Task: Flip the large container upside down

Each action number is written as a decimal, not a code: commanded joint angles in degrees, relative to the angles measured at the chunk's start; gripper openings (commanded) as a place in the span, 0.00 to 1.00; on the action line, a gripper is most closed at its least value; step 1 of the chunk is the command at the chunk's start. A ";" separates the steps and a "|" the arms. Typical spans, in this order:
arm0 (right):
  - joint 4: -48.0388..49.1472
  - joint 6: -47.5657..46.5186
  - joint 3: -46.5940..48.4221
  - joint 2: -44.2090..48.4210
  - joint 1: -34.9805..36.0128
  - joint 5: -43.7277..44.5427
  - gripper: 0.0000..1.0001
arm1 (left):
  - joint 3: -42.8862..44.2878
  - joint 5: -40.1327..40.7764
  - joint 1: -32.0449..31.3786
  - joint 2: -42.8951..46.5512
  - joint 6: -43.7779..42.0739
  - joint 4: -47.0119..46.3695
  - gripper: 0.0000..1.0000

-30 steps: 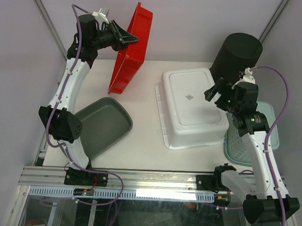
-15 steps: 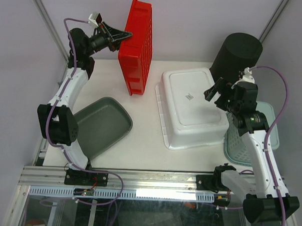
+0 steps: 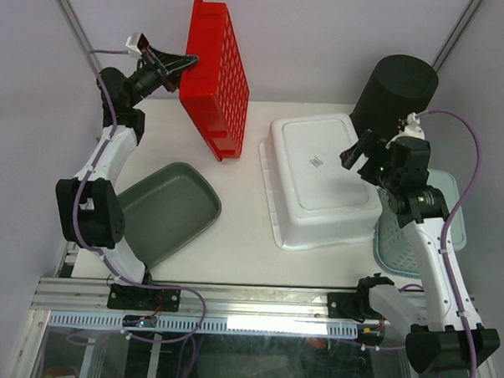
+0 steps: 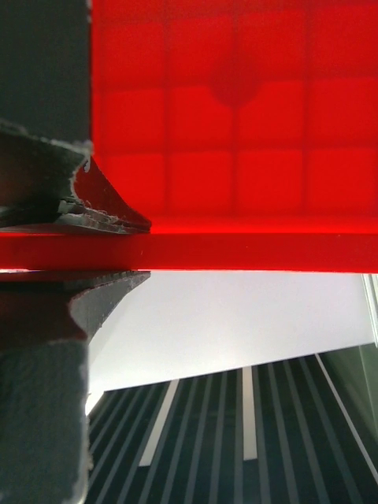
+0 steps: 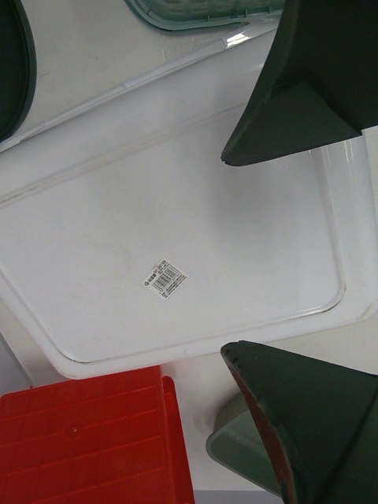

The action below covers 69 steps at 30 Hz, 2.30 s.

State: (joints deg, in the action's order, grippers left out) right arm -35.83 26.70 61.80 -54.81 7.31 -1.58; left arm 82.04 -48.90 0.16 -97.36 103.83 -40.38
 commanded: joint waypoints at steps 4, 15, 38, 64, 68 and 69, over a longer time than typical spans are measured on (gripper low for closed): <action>3.23 0.37 -0.01 1.10 -0.15 -0.70 0.97 | -7.69 -1.04 4.03 1.09 12.69 -11.87 0.00; 2.89 0.81 -0.45 1.60 -0.17 -0.91 0.97 | -7.83 -11.63 14.95 -2.02 10.99 -11.96 0.00; 4.29 1.33 -3.06 1.47 -0.19 -1.26 0.97 | -7.99 -22.26 23.66 -5.94 -4.71 -0.80 0.61; 3.84 1.17 -3.09 1.83 -0.13 -1.40 0.97 | 8.94 -8.18 24.88 -13.78 -63.33 68.52 0.94; 3.63 1.17 -3.31 2.19 -0.19 -0.96 0.97 | 12.87 -1.80 24.88 -14.44 -70.49 76.69 0.99; 3.61 1.16 -3.30 2.31 -0.17 -0.75 0.98 | 13.57 -0.37 24.88 -14.37 -71.73 78.01 0.99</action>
State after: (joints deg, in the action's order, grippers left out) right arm -34.50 27.81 58.02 -53.84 7.31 -2.42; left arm 90.21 -55.46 24.49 -112.77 41.78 29.28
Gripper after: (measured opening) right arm 0.973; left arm 0.989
